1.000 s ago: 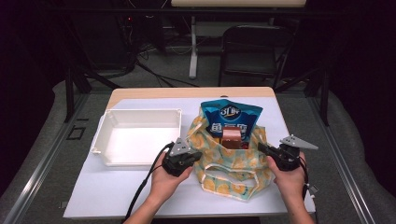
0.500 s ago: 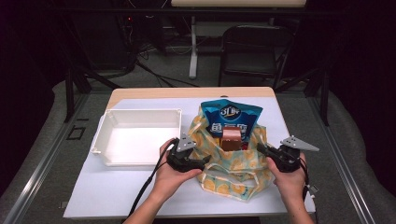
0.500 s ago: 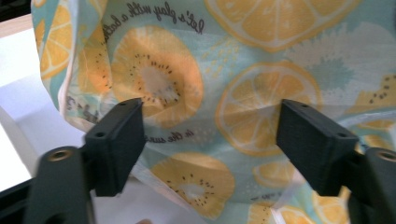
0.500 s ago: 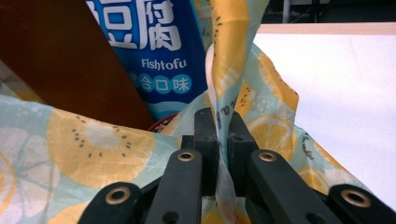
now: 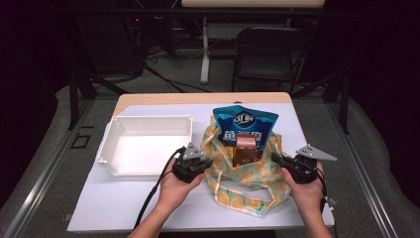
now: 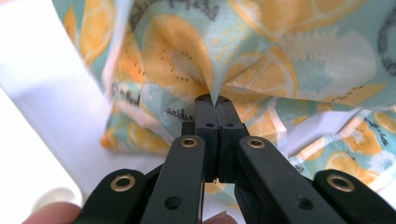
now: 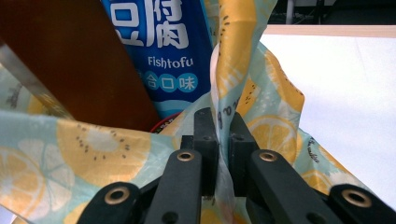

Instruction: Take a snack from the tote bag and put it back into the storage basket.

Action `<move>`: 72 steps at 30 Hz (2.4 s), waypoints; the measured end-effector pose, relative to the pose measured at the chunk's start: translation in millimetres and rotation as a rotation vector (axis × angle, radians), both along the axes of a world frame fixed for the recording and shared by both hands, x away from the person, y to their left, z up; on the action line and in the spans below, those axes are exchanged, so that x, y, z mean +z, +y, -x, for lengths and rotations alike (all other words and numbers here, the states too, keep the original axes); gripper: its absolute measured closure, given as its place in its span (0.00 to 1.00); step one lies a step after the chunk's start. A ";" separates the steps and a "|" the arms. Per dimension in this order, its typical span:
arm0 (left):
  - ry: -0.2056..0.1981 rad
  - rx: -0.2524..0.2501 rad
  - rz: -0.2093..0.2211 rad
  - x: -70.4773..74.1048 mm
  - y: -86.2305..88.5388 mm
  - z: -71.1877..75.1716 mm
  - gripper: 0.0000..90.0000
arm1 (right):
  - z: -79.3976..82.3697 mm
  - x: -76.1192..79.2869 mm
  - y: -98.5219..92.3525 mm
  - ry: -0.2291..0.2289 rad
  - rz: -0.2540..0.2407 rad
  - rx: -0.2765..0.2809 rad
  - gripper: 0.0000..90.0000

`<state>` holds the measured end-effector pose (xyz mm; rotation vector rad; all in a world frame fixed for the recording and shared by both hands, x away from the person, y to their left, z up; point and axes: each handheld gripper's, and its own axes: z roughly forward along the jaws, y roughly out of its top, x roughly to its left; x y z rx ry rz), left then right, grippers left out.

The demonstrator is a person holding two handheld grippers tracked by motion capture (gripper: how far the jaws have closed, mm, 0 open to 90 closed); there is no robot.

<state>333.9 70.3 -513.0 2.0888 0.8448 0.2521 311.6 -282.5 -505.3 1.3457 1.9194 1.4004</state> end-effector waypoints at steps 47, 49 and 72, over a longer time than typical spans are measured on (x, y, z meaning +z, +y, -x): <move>0.008 0.100 0.128 25.7 -17.4 -4.5 0.46 | -13.8 -5.4 19.6 0.069 0.016 -0.094 0.39; 0.007 0.113 0.118 23.8 -17.2 -3.7 0.64 | -14.8 -9.5 19.0 0.098 0.011 -0.081 0.53; 0.176 0.087 0.068 -38.0 -5.2 -2.7 1.00 | -14.4 -19.7 2.2 0.188 -0.008 -0.120 1.00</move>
